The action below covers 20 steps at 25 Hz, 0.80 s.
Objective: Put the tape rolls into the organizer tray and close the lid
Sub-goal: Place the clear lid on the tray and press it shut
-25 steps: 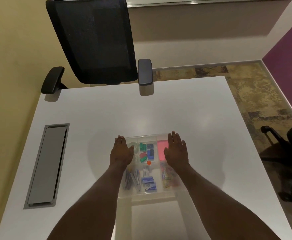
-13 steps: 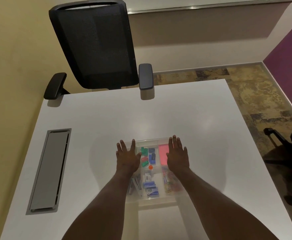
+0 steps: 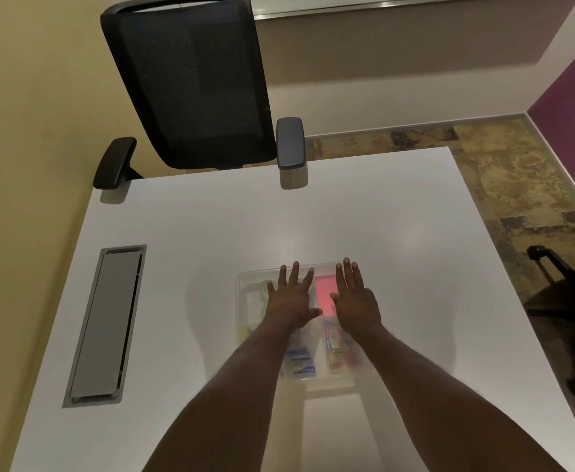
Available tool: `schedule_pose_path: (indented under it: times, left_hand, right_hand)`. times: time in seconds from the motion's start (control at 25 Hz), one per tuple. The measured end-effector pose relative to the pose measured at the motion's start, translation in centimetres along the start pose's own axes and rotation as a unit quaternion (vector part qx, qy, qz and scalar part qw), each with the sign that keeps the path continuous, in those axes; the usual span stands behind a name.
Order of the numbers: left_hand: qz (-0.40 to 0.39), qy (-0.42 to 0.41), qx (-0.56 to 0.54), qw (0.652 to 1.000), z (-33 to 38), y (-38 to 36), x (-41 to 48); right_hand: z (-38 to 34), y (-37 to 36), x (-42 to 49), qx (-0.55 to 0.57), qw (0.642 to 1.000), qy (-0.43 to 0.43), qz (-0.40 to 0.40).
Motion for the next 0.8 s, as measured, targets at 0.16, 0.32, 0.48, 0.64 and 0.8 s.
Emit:
schedule_pose_path:
  times: [0.16, 0.32, 0.48, 0.64, 0.8]
  left_hand:
    - [-0.023, 0.039, -0.01, 0.999, 0.4, -0.9, 0.6]
    - [-0.017, 0.044, -0.019, 0.999, 0.1, -1.4, 0.7]
    - [-0.014, 0.041, -0.03, 0.999, -0.1, -1.6, 0.8]
    - [-0.021, 0.043, -0.027, 0.998, 0.1, -1.8, 1.0]
    - [-0.022, 0.047, -0.027, 0.998, -0.1, -2.0, 1.2]
  right_hand:
    - [0.3, -0.5, 0.2, 0.007, 1.0, 0.012, 0.001]
    - [0.2, -1.0, -1.0, 0.056, 0.998, 0.008, 0.036]
    - [-0.2, -3.9, -6.2, 0.102, 0.99, -0.021, 0.093]
    - [-0.2, -5.9, -9.4, 0.068, 0.987, 0.0, 0.144]
    - [-0.2, -5.9, -9.4, 0.064, 0.987, -0.003, 0.149]
Point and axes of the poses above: each hand's wrist, its own x-axis towards the middle knuckle, its own y-axis out of the back of the hand, z = x × y, the point moved 8 cm from there along x, towards the middle knuckle, and after that the axes turned 9 degrees about -x, right-handed, at the moved point
